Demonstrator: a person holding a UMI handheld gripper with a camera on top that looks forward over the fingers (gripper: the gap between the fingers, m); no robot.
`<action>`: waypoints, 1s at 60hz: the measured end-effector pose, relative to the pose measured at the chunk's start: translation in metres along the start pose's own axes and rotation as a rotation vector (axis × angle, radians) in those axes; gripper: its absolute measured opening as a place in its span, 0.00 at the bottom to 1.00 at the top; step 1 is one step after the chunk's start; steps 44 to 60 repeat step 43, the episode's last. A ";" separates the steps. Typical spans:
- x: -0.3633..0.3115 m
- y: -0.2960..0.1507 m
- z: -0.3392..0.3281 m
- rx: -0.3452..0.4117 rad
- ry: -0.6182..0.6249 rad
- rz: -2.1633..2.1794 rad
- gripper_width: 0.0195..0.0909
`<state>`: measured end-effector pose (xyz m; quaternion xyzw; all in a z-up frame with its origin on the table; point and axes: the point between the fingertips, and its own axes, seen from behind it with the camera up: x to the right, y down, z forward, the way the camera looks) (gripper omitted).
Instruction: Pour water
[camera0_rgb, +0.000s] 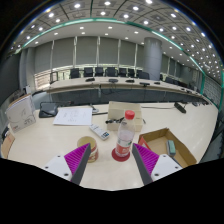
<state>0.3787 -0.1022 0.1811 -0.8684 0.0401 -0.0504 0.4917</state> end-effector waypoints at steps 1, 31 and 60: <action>-0.003 0.000 -0.009 -0.003 -0.002 -0.002 0.92; -0.087 0.057 -0.211 -0.067 -0.027 -0.077 0.93; -0.107 0.054 -0.227 -0.062 -0.057 -0.097 0.93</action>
